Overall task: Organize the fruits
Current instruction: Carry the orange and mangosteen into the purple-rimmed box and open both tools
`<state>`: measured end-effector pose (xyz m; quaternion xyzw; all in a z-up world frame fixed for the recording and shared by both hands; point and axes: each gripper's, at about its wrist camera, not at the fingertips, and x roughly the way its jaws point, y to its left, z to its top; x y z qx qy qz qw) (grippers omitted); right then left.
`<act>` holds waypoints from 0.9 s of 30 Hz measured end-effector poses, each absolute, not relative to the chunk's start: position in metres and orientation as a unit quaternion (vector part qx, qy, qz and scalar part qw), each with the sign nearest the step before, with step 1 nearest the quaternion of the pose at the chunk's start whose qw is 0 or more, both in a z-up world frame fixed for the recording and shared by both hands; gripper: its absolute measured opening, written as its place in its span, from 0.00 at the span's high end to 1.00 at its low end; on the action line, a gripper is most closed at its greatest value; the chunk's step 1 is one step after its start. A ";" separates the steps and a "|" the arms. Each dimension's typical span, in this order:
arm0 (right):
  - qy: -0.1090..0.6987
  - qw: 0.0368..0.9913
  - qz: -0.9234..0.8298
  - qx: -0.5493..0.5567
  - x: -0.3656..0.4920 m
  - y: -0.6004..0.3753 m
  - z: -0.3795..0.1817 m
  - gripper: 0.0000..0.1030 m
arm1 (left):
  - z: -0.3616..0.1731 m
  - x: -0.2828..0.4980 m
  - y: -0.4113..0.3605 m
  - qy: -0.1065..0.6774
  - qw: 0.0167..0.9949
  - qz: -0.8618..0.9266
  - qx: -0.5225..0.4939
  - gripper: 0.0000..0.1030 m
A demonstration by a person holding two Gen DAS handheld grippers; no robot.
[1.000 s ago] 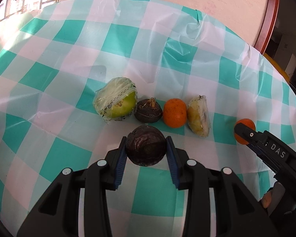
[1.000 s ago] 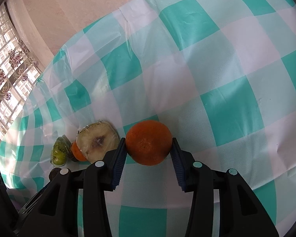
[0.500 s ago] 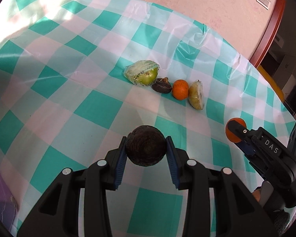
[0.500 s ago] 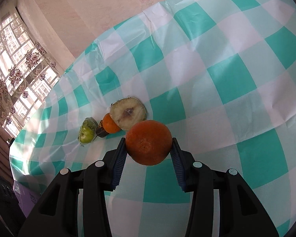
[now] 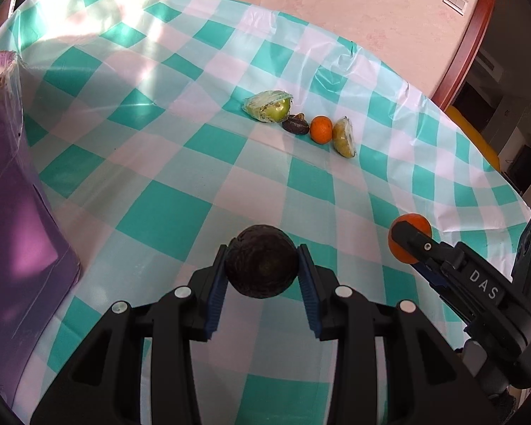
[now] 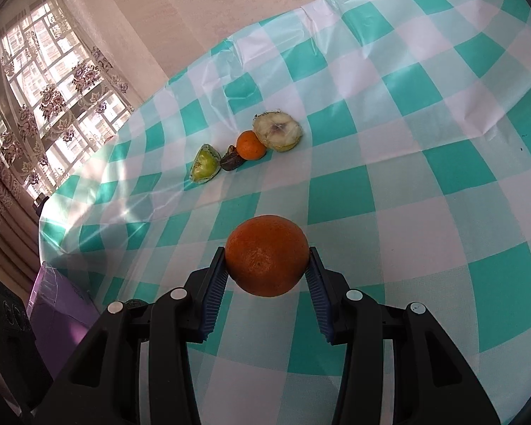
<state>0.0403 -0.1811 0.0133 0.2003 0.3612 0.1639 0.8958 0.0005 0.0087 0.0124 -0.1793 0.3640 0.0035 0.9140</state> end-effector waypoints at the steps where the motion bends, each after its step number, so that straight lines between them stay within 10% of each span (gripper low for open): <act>1: 0.363 0.895 0.164 0.199 0.037 -0.180 0.013 0.57 | 0.012 -0.005 0.009 0.365 0.914 0.004 -0.177 0.63; 27: 0.325 0.911 0.175 0.183 -0.029 -0.168 0.022 0.57 | 0.030 -0.095 0.031 0.290 0.943 0.028 -0.160 0.63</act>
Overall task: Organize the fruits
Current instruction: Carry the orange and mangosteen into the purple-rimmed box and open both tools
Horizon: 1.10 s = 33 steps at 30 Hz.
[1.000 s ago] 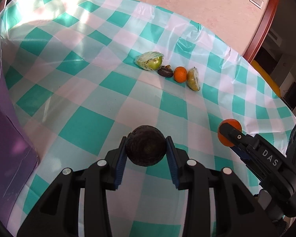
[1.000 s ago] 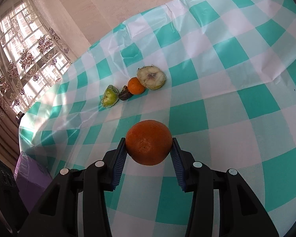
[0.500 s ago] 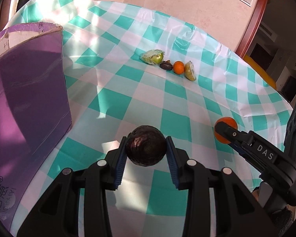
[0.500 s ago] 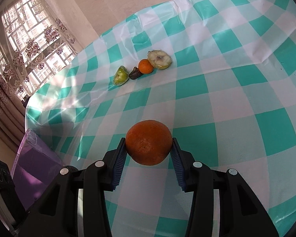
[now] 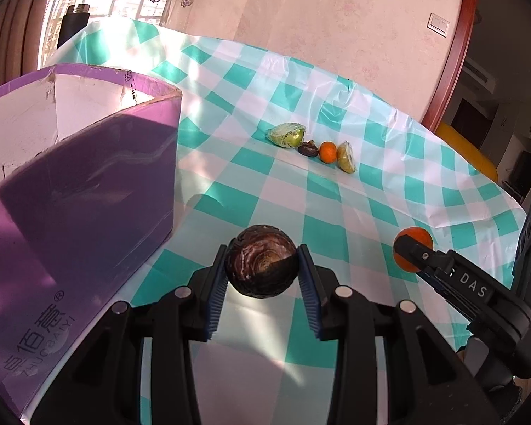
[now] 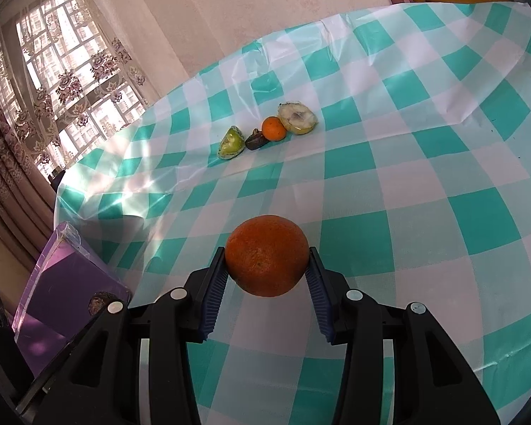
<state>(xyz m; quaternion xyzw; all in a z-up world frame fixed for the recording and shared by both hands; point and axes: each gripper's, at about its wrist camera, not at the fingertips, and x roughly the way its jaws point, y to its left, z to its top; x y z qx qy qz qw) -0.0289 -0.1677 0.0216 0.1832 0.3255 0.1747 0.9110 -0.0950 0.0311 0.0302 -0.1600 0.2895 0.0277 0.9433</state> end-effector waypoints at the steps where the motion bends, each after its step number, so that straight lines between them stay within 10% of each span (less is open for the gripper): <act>1: 0.320 0.911 0.179 0.188 -0.031 -0.168 0.022 0.57 | 0.032 -0.099 0.031 0.284 0.946 0.030 -0.152 0.63; 19: 0.289 0.898 0.283 0.170 -0.066 -0.105 0.067 0.57 | 0.113 -0.170 0.073 0.214 0.963 0.097 -0.135 0.63; 33: 0.273 0.878 0.392 0.041 -0.106 0.021 0.123 0.57 | 0.132 -0.216 0.164 0.303 0.924 0.189 -0.135 0.63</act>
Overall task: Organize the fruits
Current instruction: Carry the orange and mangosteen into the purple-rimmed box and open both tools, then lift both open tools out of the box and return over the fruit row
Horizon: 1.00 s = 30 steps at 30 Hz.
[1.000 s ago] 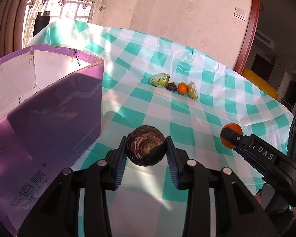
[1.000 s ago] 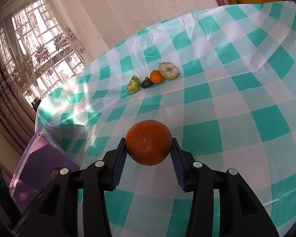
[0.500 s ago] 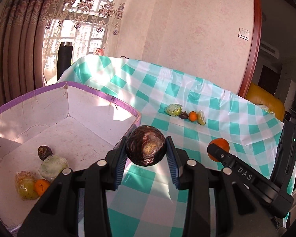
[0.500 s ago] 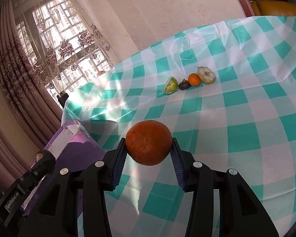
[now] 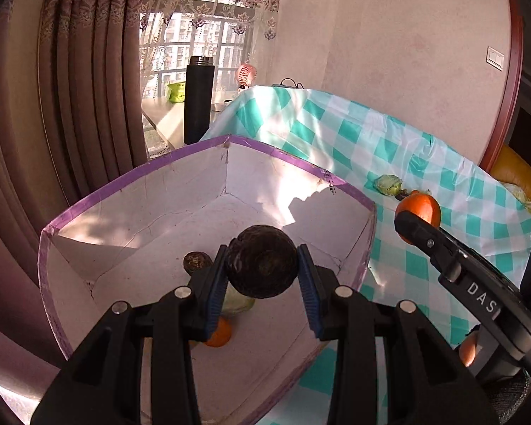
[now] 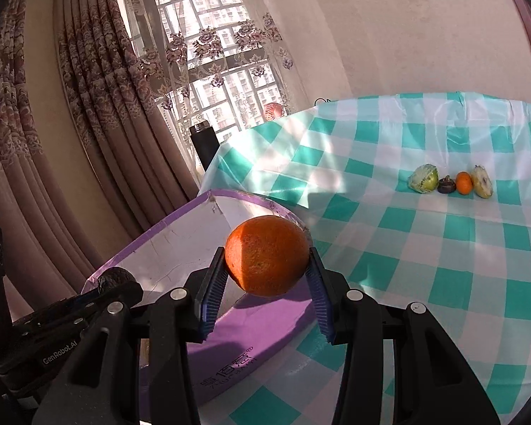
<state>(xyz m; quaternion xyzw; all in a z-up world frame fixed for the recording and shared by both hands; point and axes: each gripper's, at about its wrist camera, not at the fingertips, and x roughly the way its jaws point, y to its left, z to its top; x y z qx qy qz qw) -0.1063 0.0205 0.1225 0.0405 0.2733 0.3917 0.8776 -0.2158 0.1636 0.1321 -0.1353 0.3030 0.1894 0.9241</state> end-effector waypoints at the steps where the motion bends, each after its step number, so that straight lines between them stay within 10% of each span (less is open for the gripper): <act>1: 0.272 0.878 0.393 0.024 -0.109 0.031 0.124 0.57 | 0.131 -0.218 0.171 0.309 0.921 0.195 -0.136 0.63; 22: 0.350 0.850 0.338 -0.201 -0.108 0.160 0.088 0.56 | 0.088 -0.225 0.260 0.417 0.860 0.243 -0.164 0.62; 27: 0.343 0.850 0.338 -0.213 -0.113 0.162 0.083 0.37 | 0.090 -0.223 0.256 0.418 0.861 0.243 -0.155 0.44; 30: 0.344 0.851 0.336 -0.211 -0.113 0.160 0.082 0.32 | 0.097 -0.226 0.253 0.404 0.865 0.256 -0.155 0.12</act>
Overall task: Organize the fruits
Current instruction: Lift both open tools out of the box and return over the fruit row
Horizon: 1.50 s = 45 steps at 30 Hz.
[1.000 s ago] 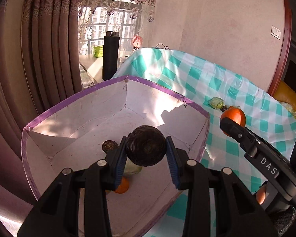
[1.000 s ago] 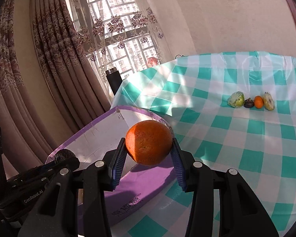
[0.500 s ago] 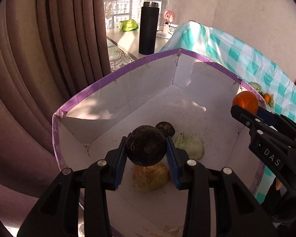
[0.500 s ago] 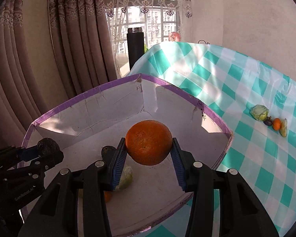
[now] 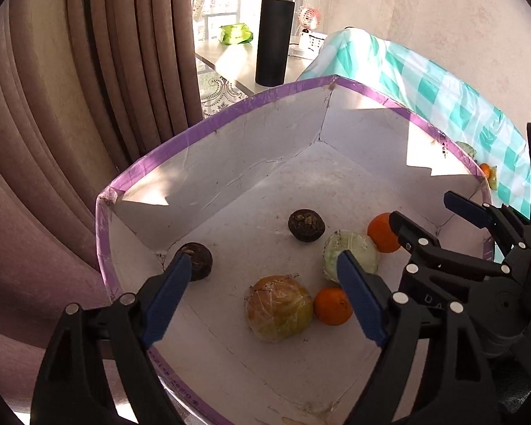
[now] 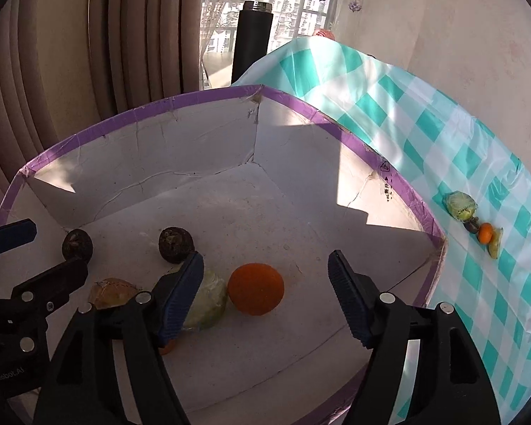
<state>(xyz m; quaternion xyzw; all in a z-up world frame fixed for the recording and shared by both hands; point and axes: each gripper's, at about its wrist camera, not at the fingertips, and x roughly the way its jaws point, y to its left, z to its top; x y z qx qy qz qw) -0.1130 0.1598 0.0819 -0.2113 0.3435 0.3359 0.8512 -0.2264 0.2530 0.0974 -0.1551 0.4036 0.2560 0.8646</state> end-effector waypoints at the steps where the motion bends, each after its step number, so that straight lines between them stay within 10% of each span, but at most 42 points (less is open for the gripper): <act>1: 0.344 0.852 0.335 -0.209 -0.112 0.158 0.082 0.31 | 0.099 -0.228 0.253 0.401 0.865 0.259 -0.154 0.10; 30: 0.309 0.930 0.199 -0.023 -0.041 -0.038 0.078 0.16 | 0.155 -0.215 0.088 0.216 0.968 0.120 -0.036 0.02; 45: 0.386 0.906 0.050 0.166 0.015 -0.174 0.005 0.17 | 0.048 -0.048 -0.008 0.337 0.934 -0.045 -0.114 0.02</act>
